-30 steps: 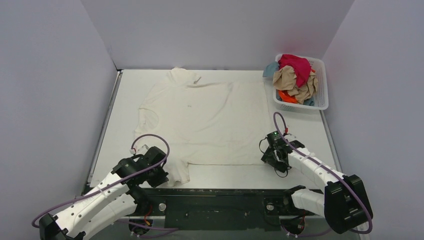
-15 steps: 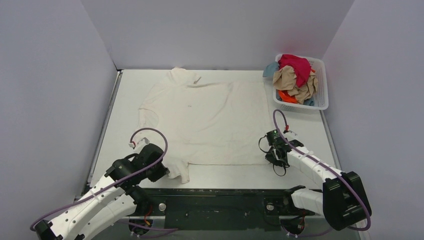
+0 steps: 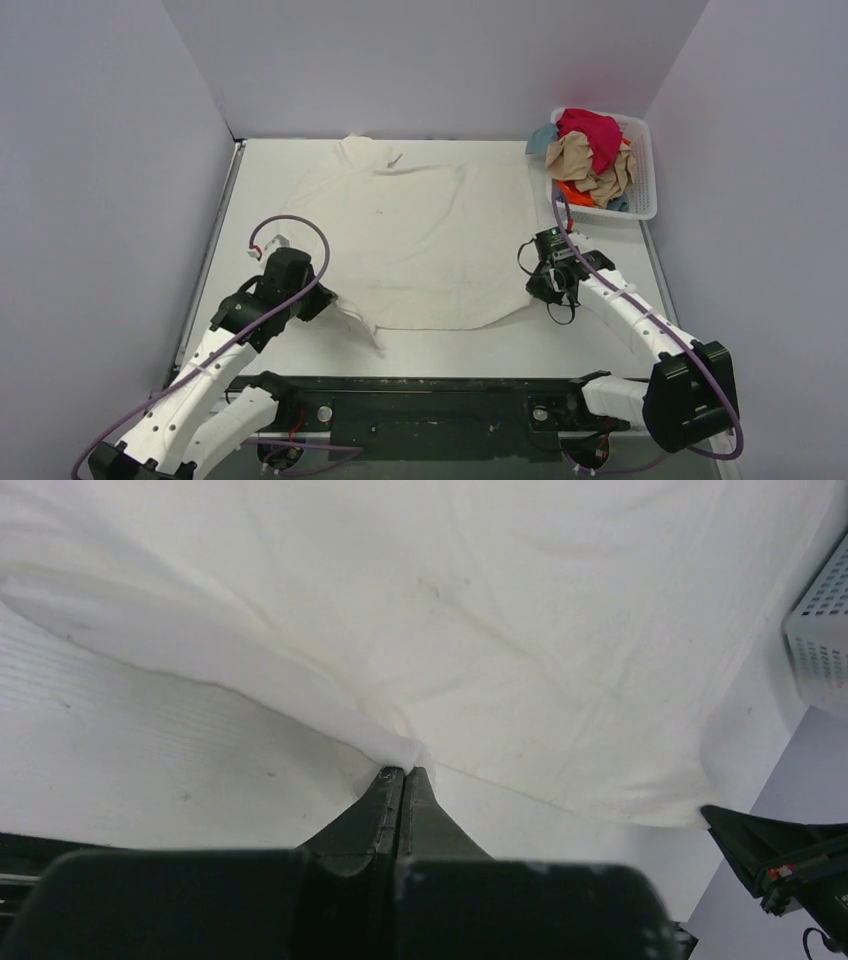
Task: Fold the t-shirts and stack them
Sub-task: Fold the flattened tshirt in 1/3 of the way
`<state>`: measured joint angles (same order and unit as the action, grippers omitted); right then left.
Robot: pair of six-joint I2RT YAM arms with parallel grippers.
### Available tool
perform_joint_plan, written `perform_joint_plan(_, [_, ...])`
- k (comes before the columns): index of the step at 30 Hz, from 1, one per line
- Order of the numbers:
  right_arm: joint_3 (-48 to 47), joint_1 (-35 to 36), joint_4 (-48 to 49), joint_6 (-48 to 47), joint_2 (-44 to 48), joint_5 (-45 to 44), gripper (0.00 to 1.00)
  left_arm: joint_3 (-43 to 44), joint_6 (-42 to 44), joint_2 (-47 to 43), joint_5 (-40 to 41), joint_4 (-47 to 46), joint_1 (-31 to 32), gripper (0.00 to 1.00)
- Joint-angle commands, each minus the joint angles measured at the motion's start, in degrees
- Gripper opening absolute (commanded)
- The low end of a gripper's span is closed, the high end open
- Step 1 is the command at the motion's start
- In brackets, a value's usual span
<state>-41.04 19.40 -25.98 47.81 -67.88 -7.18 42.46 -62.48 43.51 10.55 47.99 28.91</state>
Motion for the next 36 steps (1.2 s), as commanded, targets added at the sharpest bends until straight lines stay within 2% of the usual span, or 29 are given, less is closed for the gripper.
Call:
perform_joint_plan(1, [-5.4, -1.4, -3.4, -2.3, -2.6, 0.4, 0.0, 4.5, 6.4, 2.8, -3.8, -8.4, -6.1, 0.0])
perform_joint_plan(16, [-19.4, -5.0, -5.3, -6.5, -14.2, 1.4, 0.0, 13.3, 12.8, 19.8, -7.0, -17.1, -20.8, 0.0])
perform_joint_plan(22, [-23.7, -6.7, -5.3, -8.1, -18.1, 1.0, 0.0, 15.6, 17.1, 24.6, -10.0, -24.4, -23.7, 0.0])
perform_joint_plan(28, [-28.0, -7.5, -5.1, -10.2, -21.8, 1.2, 0.0, 14.2, 24.7, 27.1, -20.6, -41.2, -24.9, 0.0])
perform_joint_plan(36, [-31.1, -8.5, -4.5, -10.5, -24.0, 1.6, 0.0, 20.9, 33.4, 33.7, -23.4, -43.2, -26.1, 0.0])
